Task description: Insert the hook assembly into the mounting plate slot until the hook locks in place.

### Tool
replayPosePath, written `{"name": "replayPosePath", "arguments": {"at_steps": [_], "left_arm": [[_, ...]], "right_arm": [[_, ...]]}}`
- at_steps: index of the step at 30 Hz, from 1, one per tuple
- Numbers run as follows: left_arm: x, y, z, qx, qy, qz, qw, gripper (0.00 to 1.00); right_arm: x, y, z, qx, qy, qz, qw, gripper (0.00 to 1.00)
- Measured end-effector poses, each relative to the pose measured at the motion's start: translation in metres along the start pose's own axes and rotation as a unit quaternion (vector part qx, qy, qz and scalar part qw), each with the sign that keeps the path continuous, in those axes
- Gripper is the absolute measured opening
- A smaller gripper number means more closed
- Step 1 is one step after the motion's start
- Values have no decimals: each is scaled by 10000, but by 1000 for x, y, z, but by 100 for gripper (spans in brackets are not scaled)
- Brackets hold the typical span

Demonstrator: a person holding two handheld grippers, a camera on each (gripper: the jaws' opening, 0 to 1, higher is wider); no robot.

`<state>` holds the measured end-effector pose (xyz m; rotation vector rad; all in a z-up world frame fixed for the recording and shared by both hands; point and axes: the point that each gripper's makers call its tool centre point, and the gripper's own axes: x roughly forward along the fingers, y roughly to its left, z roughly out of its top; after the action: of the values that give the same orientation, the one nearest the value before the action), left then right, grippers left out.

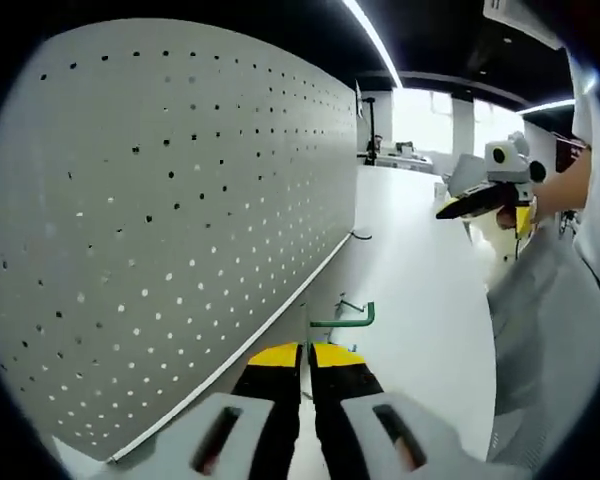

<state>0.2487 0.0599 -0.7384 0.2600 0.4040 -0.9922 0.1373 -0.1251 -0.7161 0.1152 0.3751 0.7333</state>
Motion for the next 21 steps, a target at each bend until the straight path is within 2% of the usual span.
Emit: {"name": "replayPosePath", "arguments": {"at_steps": [1, 5, 7, 13, 21], "left_arm": [[0, -3, 6, -70, -126, -6, 9999, 3], [-3, -8, 18, -82, -334, 49, 9994, 3], [-7, -9, 27, -62, -530, 173, 9984, 3], [-14, -18, 38, -200, -830, 246, 9960, 3], [-31, -22, 58, -500, -1366, 514, 9880, 3]], "right_arm": [[0, 0, 1, -2, -24, -5, 10000, 83], [-1, 1, 3, -32, -50, 2, 10000, 83], [-2, 3, 4, -132, -45, 22, 9999, 83], [-3, 6, 12, -125, -160, 88, 9998, 83], [-5, 10, 25, -165, -350, 144, 9991, 83]]}}
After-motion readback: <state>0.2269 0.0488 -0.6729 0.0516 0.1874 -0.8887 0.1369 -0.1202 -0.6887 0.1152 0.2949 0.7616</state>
